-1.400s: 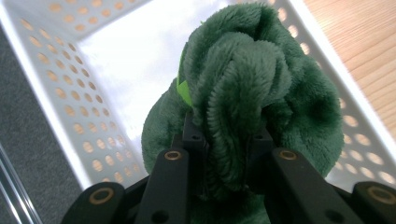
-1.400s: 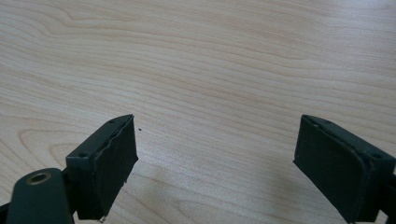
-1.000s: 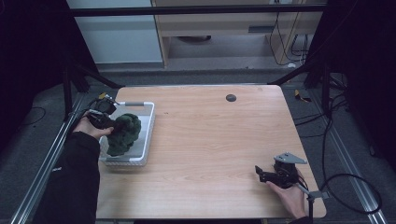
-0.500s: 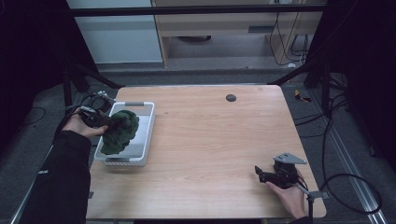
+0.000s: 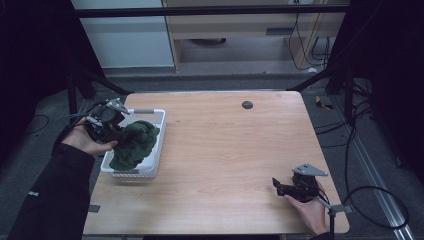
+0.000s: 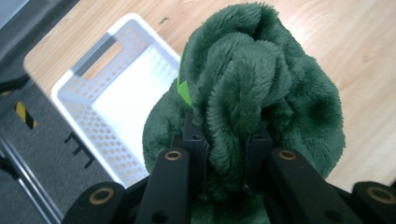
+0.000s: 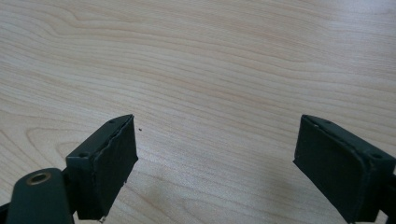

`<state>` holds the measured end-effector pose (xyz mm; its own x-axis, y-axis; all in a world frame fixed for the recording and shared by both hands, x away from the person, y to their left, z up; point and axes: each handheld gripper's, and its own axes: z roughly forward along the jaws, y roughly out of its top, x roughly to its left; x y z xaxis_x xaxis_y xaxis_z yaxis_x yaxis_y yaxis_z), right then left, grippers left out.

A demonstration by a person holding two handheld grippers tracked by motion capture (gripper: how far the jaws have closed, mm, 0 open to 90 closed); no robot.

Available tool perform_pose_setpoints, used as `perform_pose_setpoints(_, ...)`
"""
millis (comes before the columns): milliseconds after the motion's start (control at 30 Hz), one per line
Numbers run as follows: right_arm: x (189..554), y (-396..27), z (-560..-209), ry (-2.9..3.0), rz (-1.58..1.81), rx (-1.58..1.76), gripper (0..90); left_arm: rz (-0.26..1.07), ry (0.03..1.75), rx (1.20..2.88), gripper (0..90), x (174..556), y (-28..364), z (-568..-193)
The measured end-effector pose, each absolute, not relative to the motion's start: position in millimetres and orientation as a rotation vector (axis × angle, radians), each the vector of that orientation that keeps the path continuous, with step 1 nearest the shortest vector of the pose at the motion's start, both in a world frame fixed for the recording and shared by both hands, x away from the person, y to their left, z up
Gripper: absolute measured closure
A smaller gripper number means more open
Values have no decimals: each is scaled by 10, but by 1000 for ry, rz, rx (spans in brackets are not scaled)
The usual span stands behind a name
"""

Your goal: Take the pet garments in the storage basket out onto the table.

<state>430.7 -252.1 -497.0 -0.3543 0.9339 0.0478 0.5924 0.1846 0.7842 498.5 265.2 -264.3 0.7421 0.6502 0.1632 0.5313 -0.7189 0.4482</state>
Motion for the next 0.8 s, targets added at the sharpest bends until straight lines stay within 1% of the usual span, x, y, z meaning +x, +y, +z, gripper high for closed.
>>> perform_pose_setpoints(467,4309,-2518,-4972,2021,1019,1419,129,380,718,2641,753,4803,2228,-2582)
perform_pose_setpoints(800,4298,-2516,-4965,2024,1028,1424,128,335,590,2681,753,4749,1863,-2650)
